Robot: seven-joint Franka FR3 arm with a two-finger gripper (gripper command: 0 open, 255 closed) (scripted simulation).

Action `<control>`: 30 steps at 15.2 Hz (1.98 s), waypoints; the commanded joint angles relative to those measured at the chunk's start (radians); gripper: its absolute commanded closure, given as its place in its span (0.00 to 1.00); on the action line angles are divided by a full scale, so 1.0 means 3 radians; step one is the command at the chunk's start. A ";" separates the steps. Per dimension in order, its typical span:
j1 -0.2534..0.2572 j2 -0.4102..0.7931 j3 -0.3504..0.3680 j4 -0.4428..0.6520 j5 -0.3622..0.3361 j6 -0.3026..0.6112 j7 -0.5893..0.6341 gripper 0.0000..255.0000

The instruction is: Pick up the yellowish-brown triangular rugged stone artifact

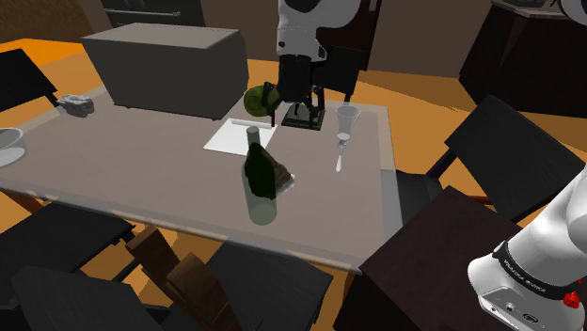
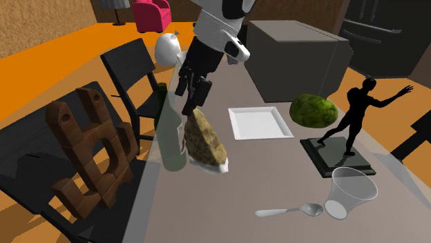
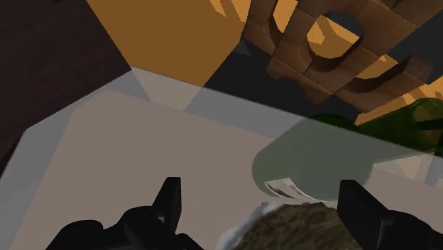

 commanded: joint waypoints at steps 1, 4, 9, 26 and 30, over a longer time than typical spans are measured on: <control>0.0026 0.0308 -0.0010 0.0316 0.0050 -0.0045 0.0182 0.00; 0.0083 0.0789 -0.0024 0.0843 0.0127 -0.0121 0.0457 0.00; 0.0185 0.1671 -0.0039 0.1932 0.0247 -0.0344 0.0925 0.00; 0.0185 0.1739 -0.0057 0.1721 0.0244 -0.0100 0.0790 1.00; 0.0187 0.1717 -0.0052 0.1772 0.0245 -0.0163 0.0827 1.00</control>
